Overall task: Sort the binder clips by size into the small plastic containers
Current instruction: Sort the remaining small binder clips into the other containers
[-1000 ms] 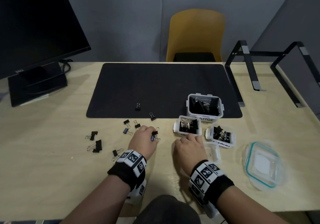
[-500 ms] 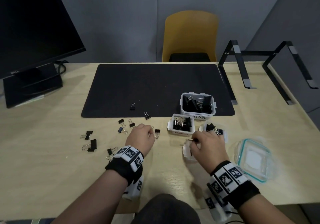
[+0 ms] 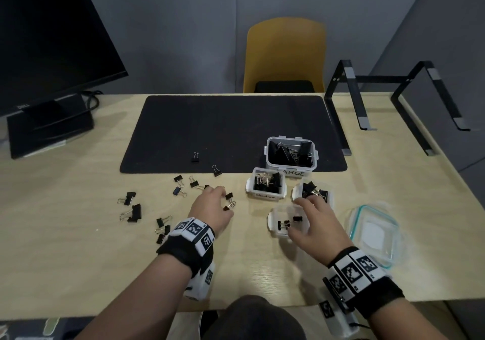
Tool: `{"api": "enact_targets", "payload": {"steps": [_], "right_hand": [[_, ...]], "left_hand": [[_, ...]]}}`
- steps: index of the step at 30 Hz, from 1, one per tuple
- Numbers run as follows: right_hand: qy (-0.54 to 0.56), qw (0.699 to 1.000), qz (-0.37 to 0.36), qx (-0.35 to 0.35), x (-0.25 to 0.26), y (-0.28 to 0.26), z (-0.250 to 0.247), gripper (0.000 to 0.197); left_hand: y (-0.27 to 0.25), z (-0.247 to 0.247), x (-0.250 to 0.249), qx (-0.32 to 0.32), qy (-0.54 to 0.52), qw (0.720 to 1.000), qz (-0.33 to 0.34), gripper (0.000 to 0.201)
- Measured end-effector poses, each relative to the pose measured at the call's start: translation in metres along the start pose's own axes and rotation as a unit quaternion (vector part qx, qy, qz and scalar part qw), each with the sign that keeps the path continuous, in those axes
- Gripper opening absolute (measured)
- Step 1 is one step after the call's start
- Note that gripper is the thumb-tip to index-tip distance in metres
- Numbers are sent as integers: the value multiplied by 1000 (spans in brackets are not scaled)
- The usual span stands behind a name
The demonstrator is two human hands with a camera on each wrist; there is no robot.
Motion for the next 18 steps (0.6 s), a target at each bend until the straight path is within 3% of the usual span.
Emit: {"api": "enact_targets", "payload": {"steps": [5,12,18], "right_hand": [[-22,999,-13,44,-2,5,-1,75],[-17,999,-20,34,-1,14,2,75],[-5,999,-24,21,-5,14,6,73]], "left_hand": [[-2,1,-5,-10,-9,1000,-17,37],[-6,-5,-9,-34,-72,996,-39,18],[-19,-12,-34,-29,-163,986,33,7]]}}
Point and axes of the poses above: each hand's wrist, its own y-axis towards the middle knuckle, its own z-axis out of the palm, x = y × z, the point moved 1 cm from there along y, towards the middle knuckle, and after that the axes turned 1 degree about x, right-handed, at the moved point
